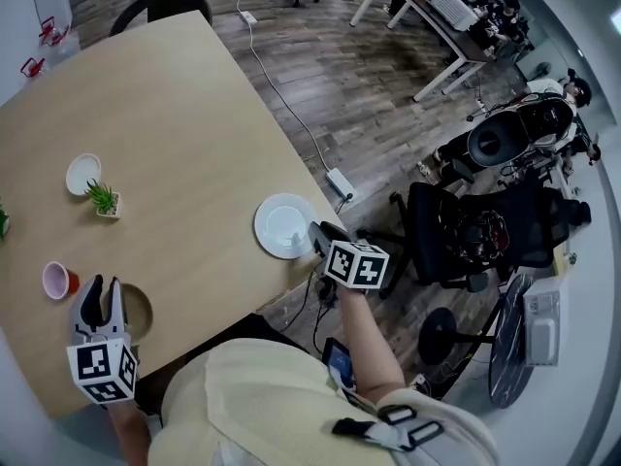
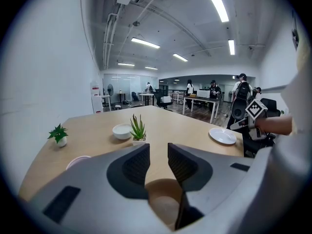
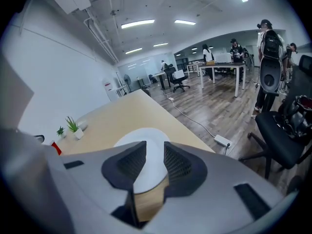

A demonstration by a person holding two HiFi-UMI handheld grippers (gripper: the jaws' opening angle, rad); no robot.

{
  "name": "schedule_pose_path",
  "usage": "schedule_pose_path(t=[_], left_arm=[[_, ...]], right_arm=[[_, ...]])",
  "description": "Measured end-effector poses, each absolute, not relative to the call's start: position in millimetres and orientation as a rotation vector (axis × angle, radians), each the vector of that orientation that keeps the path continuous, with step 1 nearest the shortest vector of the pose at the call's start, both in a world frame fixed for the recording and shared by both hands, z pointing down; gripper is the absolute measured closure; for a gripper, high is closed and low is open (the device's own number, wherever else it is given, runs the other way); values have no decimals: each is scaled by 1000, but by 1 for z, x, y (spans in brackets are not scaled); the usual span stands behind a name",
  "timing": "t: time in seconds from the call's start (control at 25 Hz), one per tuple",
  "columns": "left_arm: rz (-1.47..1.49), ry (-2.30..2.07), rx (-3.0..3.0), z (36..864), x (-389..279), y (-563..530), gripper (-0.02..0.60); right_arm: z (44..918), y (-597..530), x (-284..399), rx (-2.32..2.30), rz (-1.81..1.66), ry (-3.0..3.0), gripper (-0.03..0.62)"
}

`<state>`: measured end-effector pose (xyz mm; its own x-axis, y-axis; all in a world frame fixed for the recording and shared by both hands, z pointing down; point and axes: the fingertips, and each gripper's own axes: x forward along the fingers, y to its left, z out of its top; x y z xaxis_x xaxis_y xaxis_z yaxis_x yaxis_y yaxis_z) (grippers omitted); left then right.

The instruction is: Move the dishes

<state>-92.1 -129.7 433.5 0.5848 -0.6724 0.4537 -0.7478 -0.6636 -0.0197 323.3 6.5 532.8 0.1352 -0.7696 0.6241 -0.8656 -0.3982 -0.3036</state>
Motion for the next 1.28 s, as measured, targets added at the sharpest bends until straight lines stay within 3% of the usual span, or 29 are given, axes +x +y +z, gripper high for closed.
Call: schedule_pose_path(t=[0.64, 1.28], left_arm=[[672, -1189, 2629, 438, -88, -130, 462], [665, -1211, 2617, 439, -91, -131, 462]], right_arm=[[568, 11, 330, 2300, 1271, -1490, 471], [548, 6, 336, 2435, 1318, -1541, 531]])
